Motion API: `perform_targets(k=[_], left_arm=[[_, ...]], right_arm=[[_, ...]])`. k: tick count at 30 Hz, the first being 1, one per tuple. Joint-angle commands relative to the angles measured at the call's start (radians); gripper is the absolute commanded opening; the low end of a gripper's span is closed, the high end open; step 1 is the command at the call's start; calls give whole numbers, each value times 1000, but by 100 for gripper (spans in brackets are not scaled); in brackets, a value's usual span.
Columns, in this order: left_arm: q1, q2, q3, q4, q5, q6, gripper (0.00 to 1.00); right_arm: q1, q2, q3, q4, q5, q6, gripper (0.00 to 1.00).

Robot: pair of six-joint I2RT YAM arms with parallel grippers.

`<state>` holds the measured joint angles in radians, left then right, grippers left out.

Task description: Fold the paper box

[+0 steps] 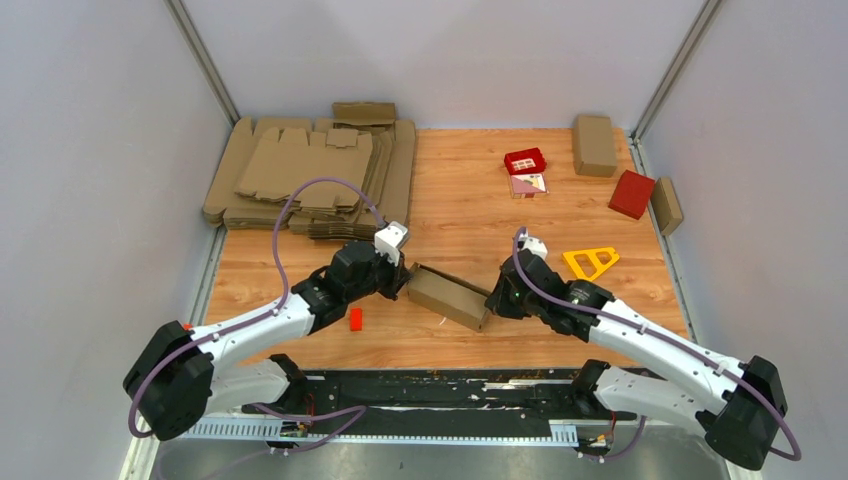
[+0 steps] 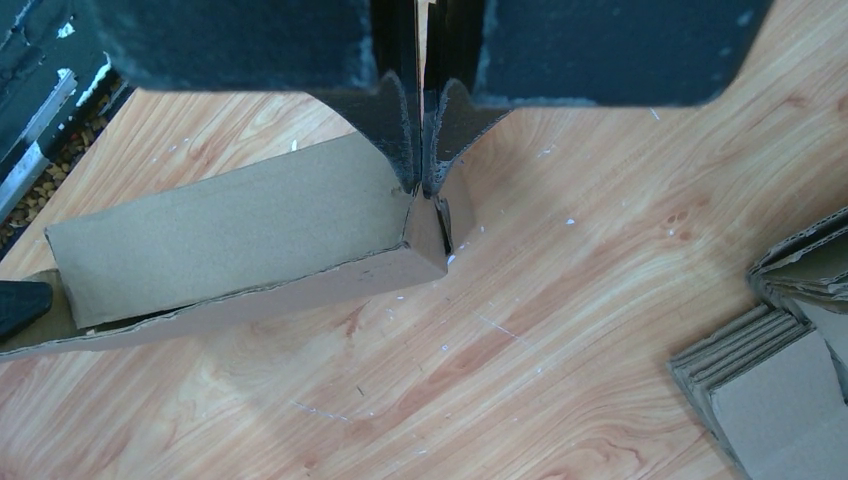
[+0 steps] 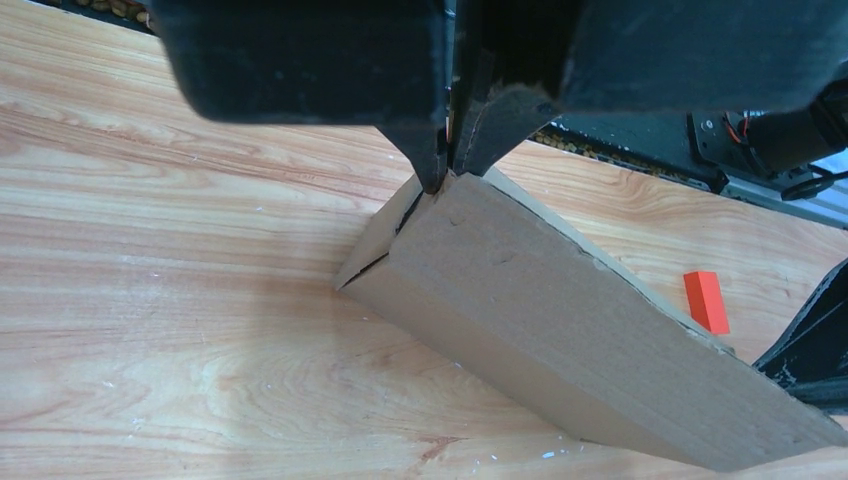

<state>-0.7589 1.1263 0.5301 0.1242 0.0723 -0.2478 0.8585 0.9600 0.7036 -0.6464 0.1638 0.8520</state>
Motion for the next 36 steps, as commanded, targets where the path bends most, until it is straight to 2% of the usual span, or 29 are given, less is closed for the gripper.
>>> perform_targets(k=[1, 10, 15, 18, 25, 29, 31, 34, 36], left_arm=[[-5, 7, -22, 18, 15, -5, 0], [-5, -9, -48, 5, 11, -5, 0], [-5, -9, -48, 5, 9, -5, 0], [-6, -14, -50, 6, 7, -6, 0], [-11, -26, -56, 8, 1, -7, 0], [-13, -27, -56, 6, -1, -5, 0], [-14, -28, -56, 6, -3, -5, 0], [-15, -28, -55, 7, 0, -5, 0], [-16, -29, -55, 6, 1, -4, 0]], right_arm=[[-2, 40, -22, 16, -1, 49, 0], [2, 118, 4, -63, 89, -26, 0], [2, 126, 43, -79, 74, -84, 3], [2, 99, 60, -82, 55, -104, 16], [2, 10, 78, -87, -12, -189, 37], [2, -28, 97, -96, -73, -323, 84], [2, -39, 109, -106, -114, -396, 99], [2, -36, 129, -84, -193, -502, 100], [2, -10, 155, -63, -185, -552, 100]])
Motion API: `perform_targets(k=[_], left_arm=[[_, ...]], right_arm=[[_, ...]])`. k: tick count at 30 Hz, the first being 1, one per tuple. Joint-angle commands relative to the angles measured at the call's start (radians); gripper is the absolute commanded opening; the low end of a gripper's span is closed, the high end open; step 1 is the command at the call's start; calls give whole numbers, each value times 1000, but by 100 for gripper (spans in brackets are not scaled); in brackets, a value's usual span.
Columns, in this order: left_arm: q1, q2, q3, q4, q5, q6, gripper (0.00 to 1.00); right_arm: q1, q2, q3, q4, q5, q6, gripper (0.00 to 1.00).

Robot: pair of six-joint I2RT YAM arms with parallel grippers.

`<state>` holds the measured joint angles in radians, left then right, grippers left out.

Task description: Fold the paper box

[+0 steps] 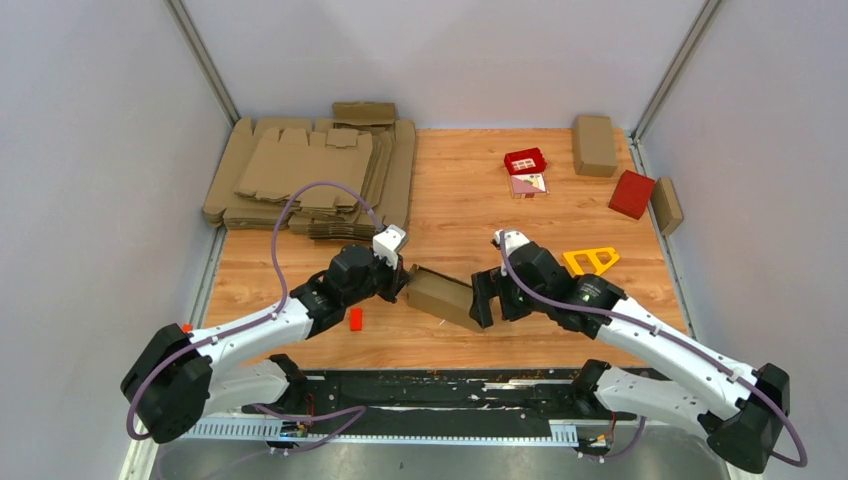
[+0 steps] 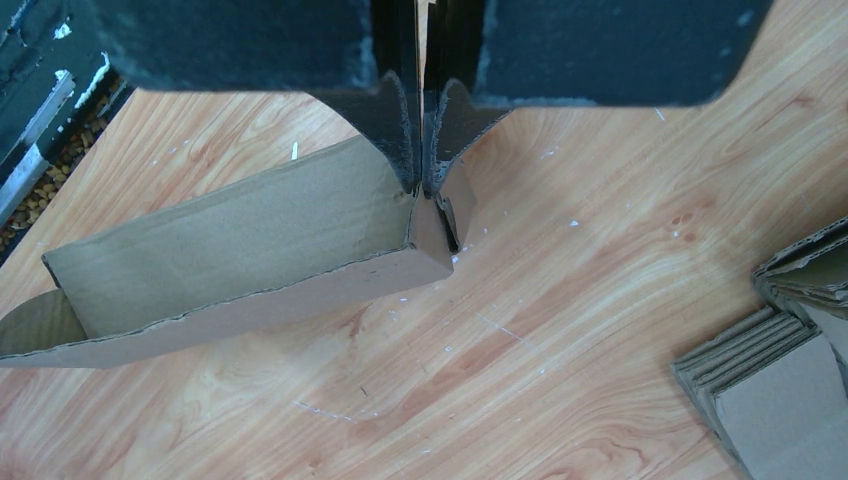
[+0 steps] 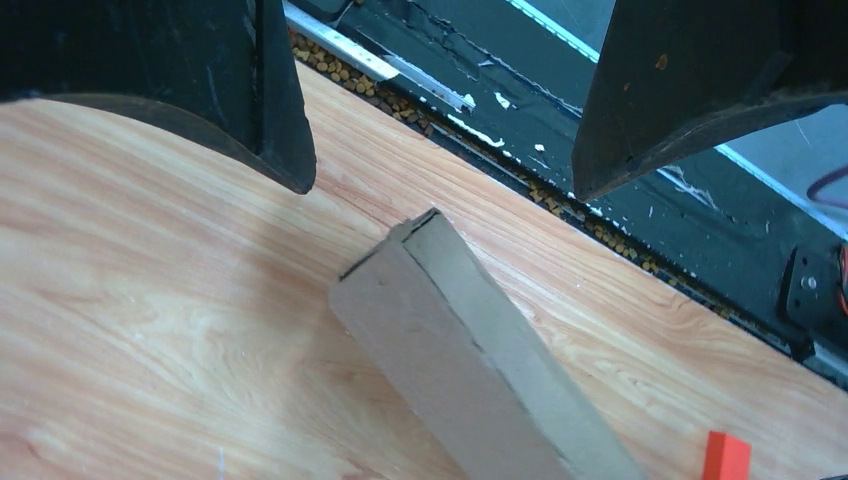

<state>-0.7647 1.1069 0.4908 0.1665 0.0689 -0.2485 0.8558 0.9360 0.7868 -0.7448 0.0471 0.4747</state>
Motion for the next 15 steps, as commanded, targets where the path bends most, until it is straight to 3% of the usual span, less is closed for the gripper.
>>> perform_targets(k=[1, 5, 9, 15], left_arm=[[-10, -10, -15, -36, 4, -3, 0], [-10, -13, -17, -36, 3, 0, 0], [-11, -12, -17, -36, 9, 3, 0], [-12, -13, -19, -36, 23, -1, 0]], right_arm=[[5, 35, 90, 44, -58, -203, 100], [41, 149, 143, 76, 7, -307, 100], [142, 239, 155, 101, 166, -396, 100], [236, 329, 149, 110, 283, -418, 100]])
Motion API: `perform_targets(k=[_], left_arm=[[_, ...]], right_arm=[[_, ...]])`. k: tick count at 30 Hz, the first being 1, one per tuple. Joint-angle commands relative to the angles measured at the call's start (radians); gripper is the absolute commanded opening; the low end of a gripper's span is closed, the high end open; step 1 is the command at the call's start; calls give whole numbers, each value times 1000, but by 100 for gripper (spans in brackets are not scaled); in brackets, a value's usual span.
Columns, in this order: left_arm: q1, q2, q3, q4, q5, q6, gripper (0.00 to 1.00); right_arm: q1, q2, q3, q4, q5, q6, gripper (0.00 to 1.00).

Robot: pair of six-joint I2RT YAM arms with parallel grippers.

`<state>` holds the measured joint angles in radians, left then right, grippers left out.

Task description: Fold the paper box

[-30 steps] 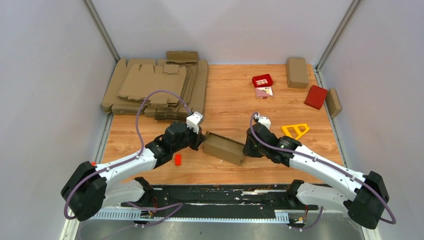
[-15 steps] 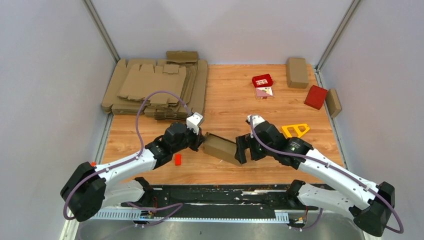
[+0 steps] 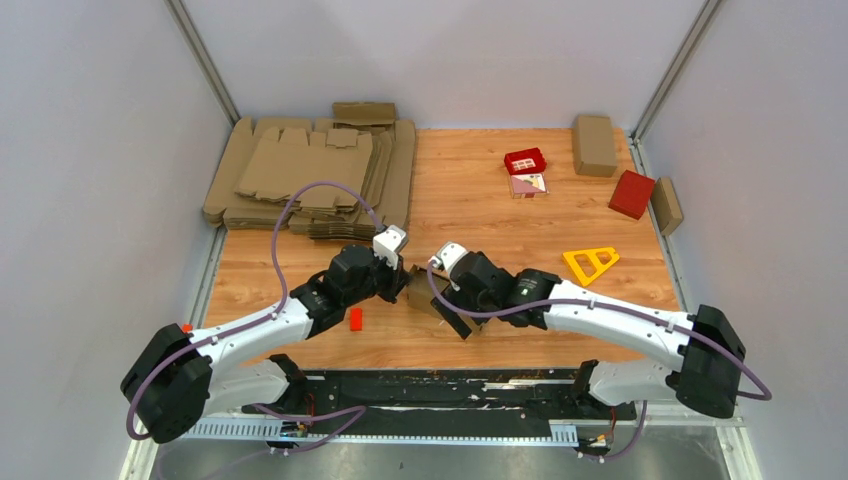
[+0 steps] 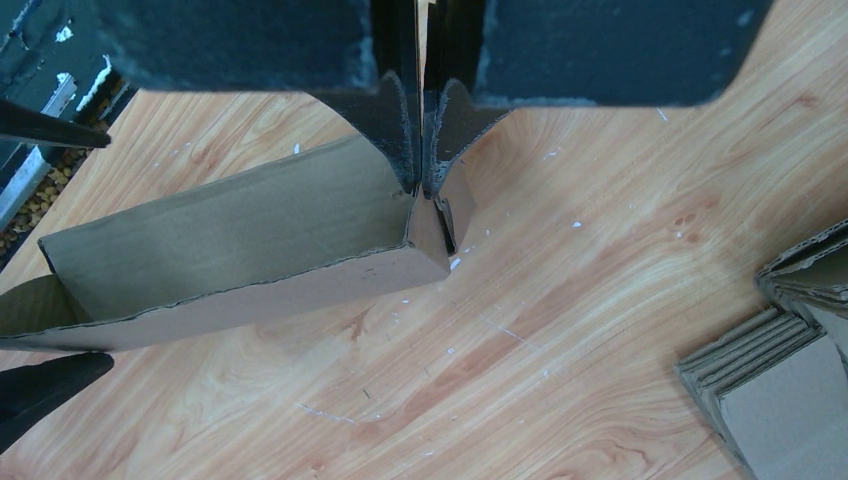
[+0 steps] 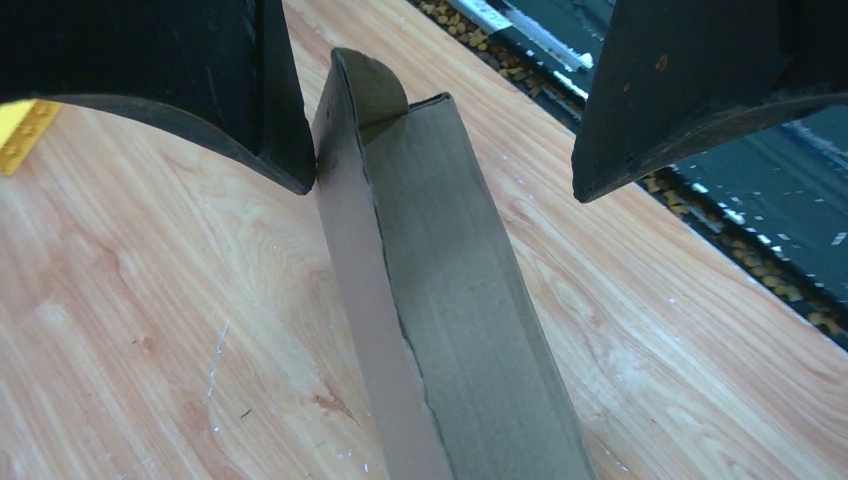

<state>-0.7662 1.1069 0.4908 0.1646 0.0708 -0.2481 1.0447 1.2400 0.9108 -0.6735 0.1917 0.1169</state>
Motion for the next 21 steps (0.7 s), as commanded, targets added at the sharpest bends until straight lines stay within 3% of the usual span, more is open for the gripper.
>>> perform_targets(k=[1, 17, 21], left_arm=[[-10, -15, -22, -29, 26, -5, 0], [-10, -41, 17, -125, 93, -102, 0], [-10, -46, 33, -148, 99, -98, 19]], right_arm=[[55, 38, 28, 29, 162, -52, 100], [63, 73, -20, 84, 208, -20, 78], [64, 59, -35, 97, 182, -32, 78]])
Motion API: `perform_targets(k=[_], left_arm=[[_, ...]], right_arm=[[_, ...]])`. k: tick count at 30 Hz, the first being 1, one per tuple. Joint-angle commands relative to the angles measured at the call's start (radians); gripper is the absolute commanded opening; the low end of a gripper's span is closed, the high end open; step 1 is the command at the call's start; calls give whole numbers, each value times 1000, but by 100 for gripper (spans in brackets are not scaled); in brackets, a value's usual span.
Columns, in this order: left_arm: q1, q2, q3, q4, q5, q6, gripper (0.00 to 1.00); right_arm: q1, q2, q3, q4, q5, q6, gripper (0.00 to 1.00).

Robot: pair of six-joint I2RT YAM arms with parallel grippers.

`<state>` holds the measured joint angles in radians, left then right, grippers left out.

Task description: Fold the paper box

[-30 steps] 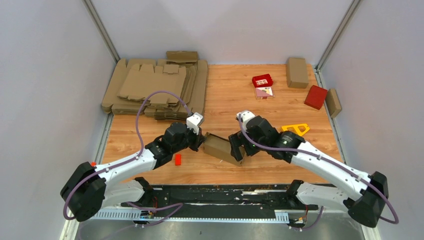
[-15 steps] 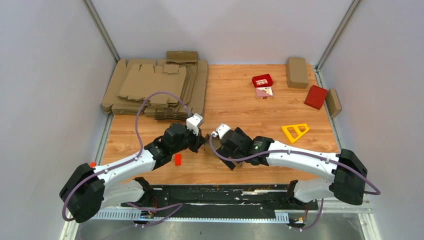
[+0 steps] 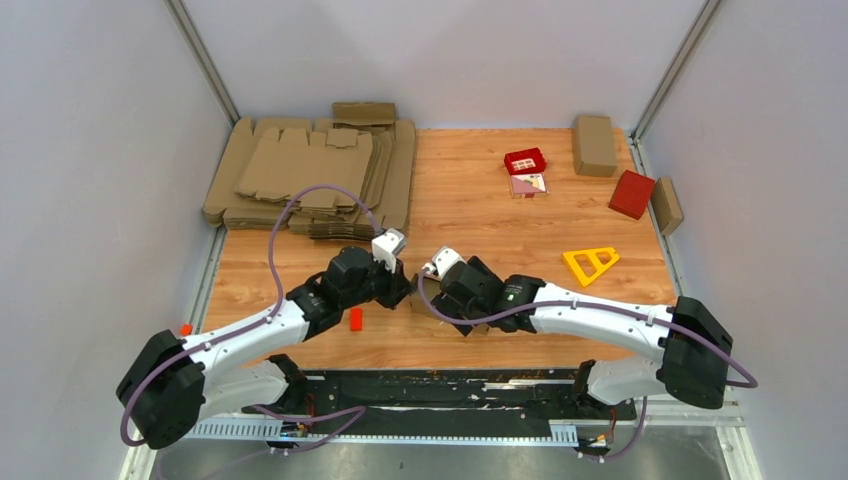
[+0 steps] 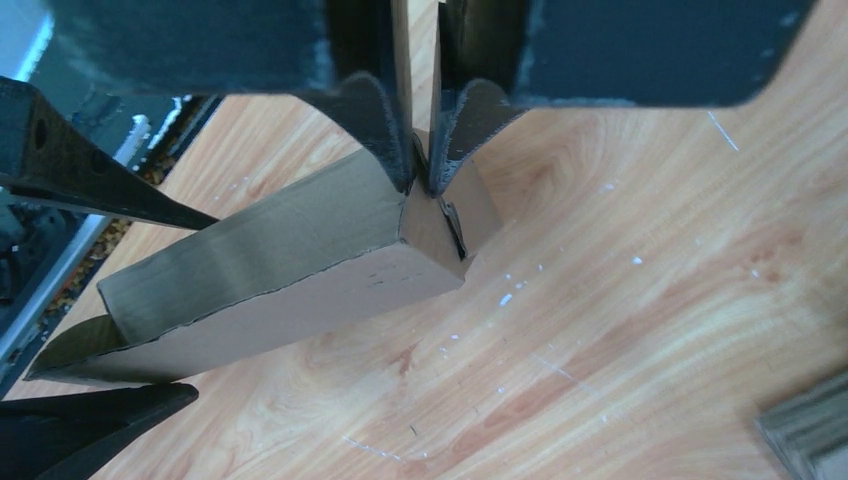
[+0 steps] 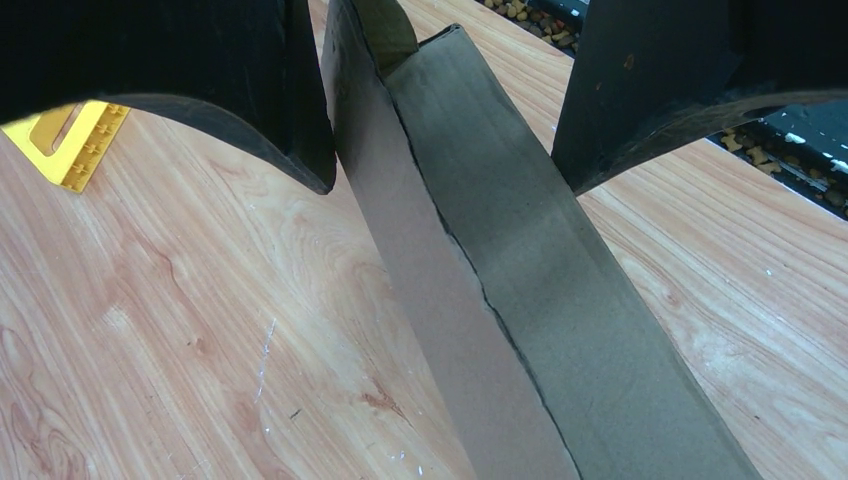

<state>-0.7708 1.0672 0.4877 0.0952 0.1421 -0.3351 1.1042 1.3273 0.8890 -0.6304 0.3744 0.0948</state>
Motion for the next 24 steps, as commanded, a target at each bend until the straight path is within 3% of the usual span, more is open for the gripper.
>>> perform_targets(k=[1, 5, 12, 24], left_arm=[[-5, -16, 42, -86, 30, -14, 25], [-4, -66, 50, -88, 46, -52, 43], [-4, -102, 100, -158, -41, -60, 50], [-4, 2, 191, -183, -91, -4, 37]], right_arm=[[5, -33, -17, 56, -7, -13, 79], [4, -46, -23, 61, -25, -23, 80], [7, -47, -22, 59, -41, -29, 81], [7, -45, -12, 56, -51, -25, 82]])
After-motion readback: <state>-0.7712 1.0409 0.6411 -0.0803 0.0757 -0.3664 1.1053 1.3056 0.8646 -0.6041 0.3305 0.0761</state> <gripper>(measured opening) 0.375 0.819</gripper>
